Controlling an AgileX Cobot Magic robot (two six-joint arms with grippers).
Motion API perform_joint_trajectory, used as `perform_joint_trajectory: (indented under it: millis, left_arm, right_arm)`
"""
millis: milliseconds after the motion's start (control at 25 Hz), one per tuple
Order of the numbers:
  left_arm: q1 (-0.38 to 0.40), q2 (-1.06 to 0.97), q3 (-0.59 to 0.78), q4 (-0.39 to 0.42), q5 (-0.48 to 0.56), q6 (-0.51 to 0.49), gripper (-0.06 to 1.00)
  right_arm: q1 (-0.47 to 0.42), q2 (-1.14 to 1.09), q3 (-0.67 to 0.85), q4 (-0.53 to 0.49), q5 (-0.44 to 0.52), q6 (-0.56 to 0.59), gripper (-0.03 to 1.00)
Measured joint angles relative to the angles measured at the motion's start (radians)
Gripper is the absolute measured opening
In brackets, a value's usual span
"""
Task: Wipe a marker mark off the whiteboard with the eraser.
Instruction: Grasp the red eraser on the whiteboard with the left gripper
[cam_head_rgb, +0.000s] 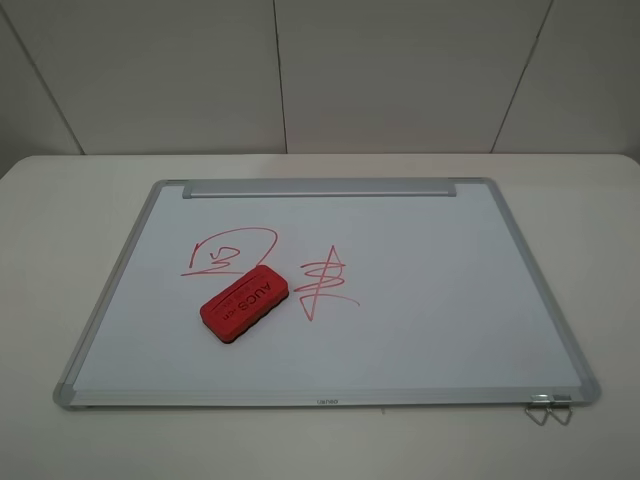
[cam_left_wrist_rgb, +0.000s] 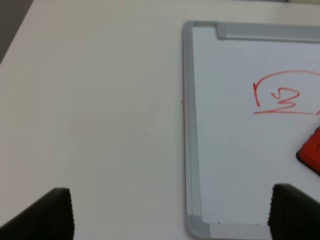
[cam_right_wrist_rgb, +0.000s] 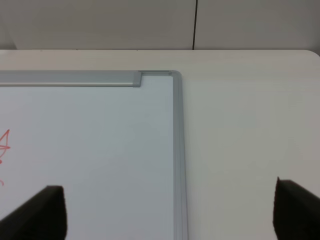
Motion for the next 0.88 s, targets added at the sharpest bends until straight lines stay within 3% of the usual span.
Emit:
perform_joint_trajectory:
  millis: [200,400,600,680,880]
  left_arm:
    - [-0.003,0.241,-0.007,-0.035,-0.004,0.12,0.77]
    - [-0.025,0.609,-0.088,-0.204,-0.109,0.32,0.77]
    - [-0.028,0.989,-0.22,-0.287,-0.195,0.475,0.77]
    - [-0.054,1.116,-0.276,-0.295,-0.222,0.514,0.77]
    - [-0.228,1.371,-0.376,-0.279,-0.31,0.543,0.77]
  right_arm:
    - [0.0,0.0,0.0,0.0,0.0,0.0,0.71]
    - [0.0,0.0,0.0,0.0,0.0,0.0,0.71]
    - [0.0,0.0,0.0,0.0,0.0,0.0,0.71]
    - [0.0,0.0,0.0,0.0,0.0,0.0,0.71]
    - [0.0,0.0,0.0,0.0,0.0,0.0,0.71]
